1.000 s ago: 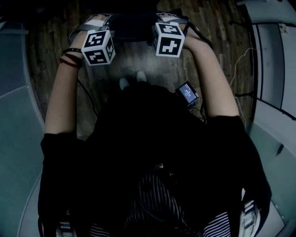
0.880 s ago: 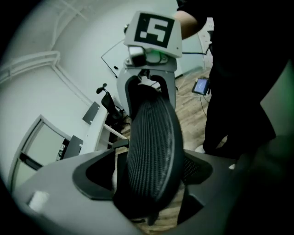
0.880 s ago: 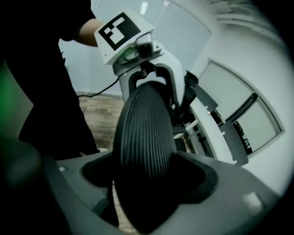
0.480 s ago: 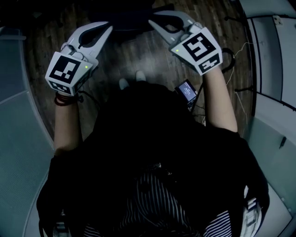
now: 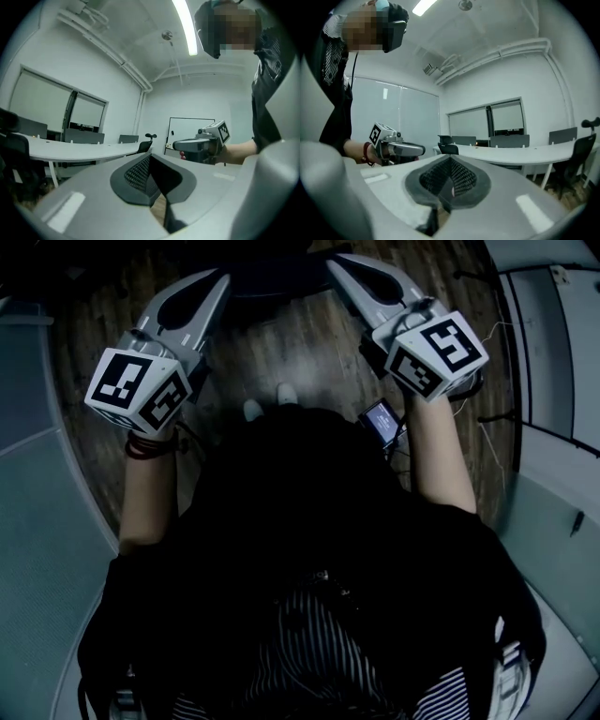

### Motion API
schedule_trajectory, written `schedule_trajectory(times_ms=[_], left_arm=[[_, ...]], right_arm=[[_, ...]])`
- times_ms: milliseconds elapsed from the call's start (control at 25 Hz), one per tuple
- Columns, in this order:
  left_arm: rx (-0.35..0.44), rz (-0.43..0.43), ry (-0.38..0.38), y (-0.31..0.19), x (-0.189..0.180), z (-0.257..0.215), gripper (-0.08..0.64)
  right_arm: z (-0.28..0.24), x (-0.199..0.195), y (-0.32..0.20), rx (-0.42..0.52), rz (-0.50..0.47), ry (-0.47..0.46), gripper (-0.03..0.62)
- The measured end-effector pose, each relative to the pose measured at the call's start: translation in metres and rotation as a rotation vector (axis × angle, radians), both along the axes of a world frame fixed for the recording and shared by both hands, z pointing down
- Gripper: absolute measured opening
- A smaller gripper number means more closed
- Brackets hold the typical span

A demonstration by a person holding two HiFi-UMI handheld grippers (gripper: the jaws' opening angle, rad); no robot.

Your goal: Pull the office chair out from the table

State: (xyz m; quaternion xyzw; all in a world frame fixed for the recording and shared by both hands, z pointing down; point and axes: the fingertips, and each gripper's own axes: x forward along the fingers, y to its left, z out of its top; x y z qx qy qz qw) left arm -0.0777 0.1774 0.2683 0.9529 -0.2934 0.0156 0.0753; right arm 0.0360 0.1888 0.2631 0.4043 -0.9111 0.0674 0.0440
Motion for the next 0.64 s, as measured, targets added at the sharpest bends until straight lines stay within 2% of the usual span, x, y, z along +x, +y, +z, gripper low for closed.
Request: schedule_trajectory(times_ms=[120, 200, 360, 440, 640], left_arm=[[0.040, 0.022, -0.050, 0.002, 0.009, -0.005, 0.003], [0.074, 0.048, -0.079, 0.015, 0.022, -0.007, 0.003], [0.128, 0.105, -0.132, 0.037, 0.049, -0.008, 0.003], [0.133, 0.107, -0.148, 0.039, 0.047, -0.010, 0.003], [0.149, 0.100, -0.156, 0.031, 0.022, -0.015, 0.003]], right_arm=[[-0.001, 0.005, -0.001, 0.004, -0.003, 0.051, 0.000], [-0.001, 0.025, 0.001, 0.017, 0.013, 0.100, 0.000], [-0.003, 0.072, 0.007, 0.017, 0.049, 0.090, 0.000], [-0.003, 0.070, 0.011, 0.023, 0.049, 0.090, 0.000], [0.000, 0.028, 0.009, 0.036, 0.021, 0.093, 0.000]])
